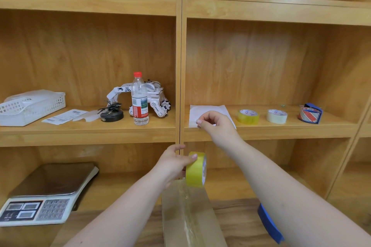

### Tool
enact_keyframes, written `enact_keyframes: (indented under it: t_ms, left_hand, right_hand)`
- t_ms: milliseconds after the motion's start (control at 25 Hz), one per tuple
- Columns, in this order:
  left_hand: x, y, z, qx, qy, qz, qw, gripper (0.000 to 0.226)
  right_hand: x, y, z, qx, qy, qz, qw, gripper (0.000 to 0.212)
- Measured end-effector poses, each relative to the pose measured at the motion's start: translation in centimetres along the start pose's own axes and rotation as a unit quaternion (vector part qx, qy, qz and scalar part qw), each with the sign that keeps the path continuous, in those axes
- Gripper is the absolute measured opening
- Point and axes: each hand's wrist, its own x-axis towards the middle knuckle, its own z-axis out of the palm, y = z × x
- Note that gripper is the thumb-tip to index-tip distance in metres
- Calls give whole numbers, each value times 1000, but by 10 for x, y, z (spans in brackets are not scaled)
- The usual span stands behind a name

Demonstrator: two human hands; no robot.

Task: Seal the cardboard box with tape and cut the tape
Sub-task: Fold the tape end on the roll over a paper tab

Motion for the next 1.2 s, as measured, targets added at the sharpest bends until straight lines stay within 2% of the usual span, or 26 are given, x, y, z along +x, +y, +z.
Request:
enact_keyframes:
  t_ms: [120,240,360,600,800,1000,1200]
  left_hand:
    - [10,-11,3,-30,-30,12,999,72]
    - [20,-20,8,-9,-57,33,998,59]
    - [28,-33,19,-1,-61,31,998,41]
    - [47,-64,49,12,-84,36,996,31]
    - [71,-77,90,20,-96,66,993,30]
    - [95,-88,154,35,-88,77,993,35]
    - [122,-105,221,92,-93,86,988,38]
  right_hand:
    - [10,20,-7,-2,62,45,997,12]
    - [14,51,-12,-5,84,94,992,12]
    - [11,78,-17,-47,84,121,988,13]
    - [-1,135,-33,-96,64,175,978,12]
    - [3,172,-65,-83,46,203,975,11]
    - [5,221,-117,-44,36,265,963,14]
    - [-1,278,-170,-76,45,273,958,12]
